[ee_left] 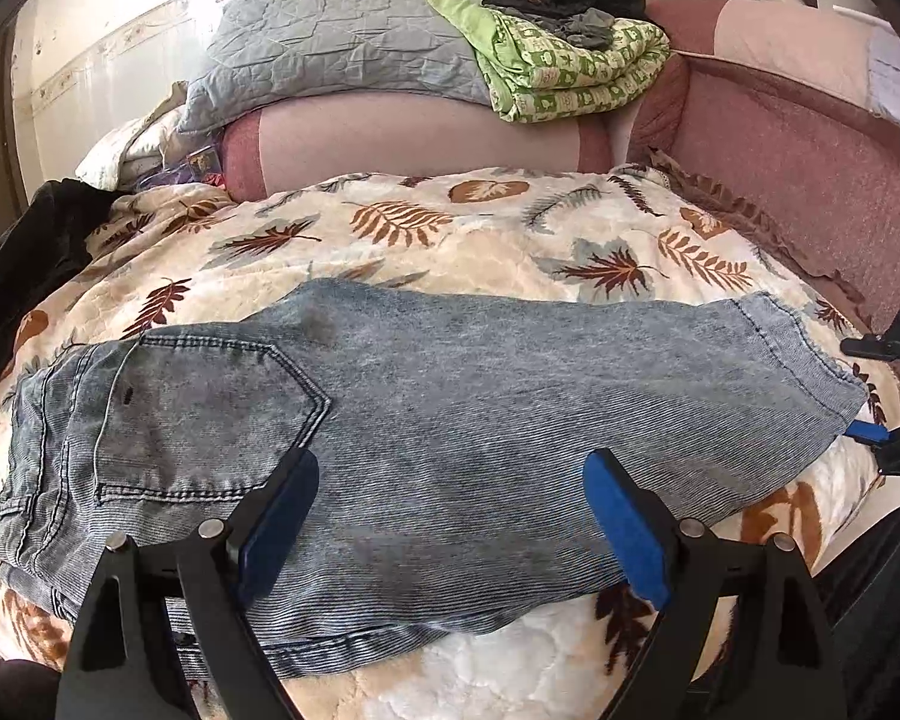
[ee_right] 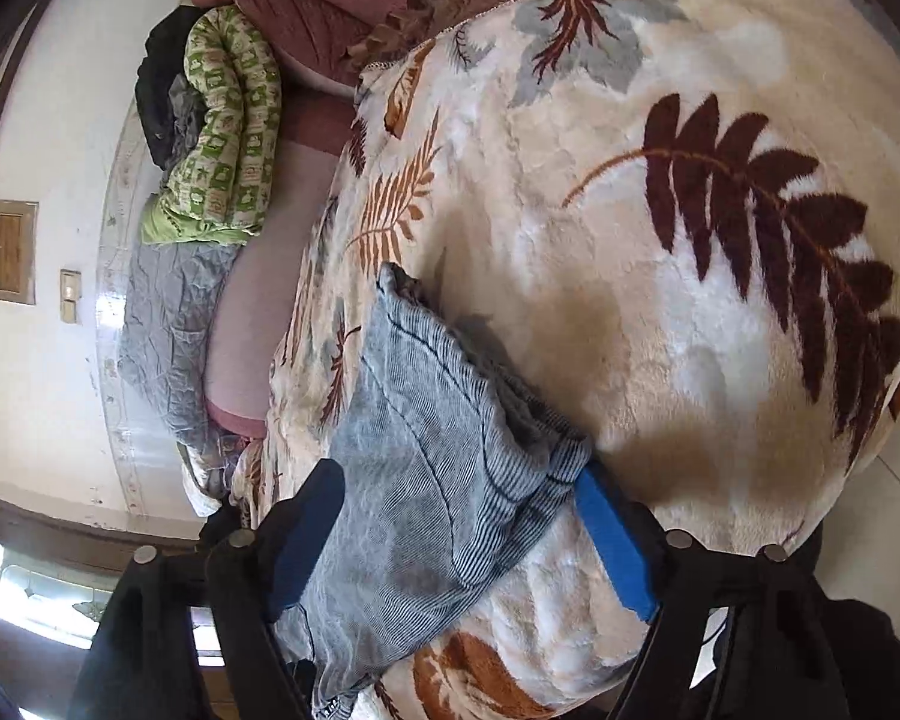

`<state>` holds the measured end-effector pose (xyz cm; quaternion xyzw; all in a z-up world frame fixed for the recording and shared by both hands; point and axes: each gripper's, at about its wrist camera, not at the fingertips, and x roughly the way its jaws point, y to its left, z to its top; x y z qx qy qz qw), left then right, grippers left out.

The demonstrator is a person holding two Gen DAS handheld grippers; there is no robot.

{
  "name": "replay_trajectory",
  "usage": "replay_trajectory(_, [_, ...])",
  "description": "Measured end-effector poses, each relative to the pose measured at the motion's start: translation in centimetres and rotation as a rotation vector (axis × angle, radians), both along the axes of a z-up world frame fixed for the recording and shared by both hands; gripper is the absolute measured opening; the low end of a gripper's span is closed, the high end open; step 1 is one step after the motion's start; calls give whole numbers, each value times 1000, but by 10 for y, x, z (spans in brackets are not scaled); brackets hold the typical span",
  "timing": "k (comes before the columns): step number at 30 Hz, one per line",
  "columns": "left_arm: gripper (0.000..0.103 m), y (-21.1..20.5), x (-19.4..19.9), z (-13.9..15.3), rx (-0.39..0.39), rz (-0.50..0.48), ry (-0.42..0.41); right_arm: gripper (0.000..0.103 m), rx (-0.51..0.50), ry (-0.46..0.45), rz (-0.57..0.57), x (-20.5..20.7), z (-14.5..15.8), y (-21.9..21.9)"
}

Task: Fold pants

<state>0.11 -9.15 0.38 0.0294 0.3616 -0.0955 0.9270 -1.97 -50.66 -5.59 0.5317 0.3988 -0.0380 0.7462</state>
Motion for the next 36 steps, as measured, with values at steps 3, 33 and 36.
replay_trajectory(3, [90, -21, 7, 12, -19, -26, 12, 63, 22, 17, -3, 1, -5, -6])
replay_trajectory(33, [92, -121, 61, -28, 262, -40, 157, 25, -177, 48, 58, -4, 15, 1])
replay_trajectory(36, [93, -116, 67, -39, 244, -62, 199, 23, -214, 44, 77, 0, 25, 6])
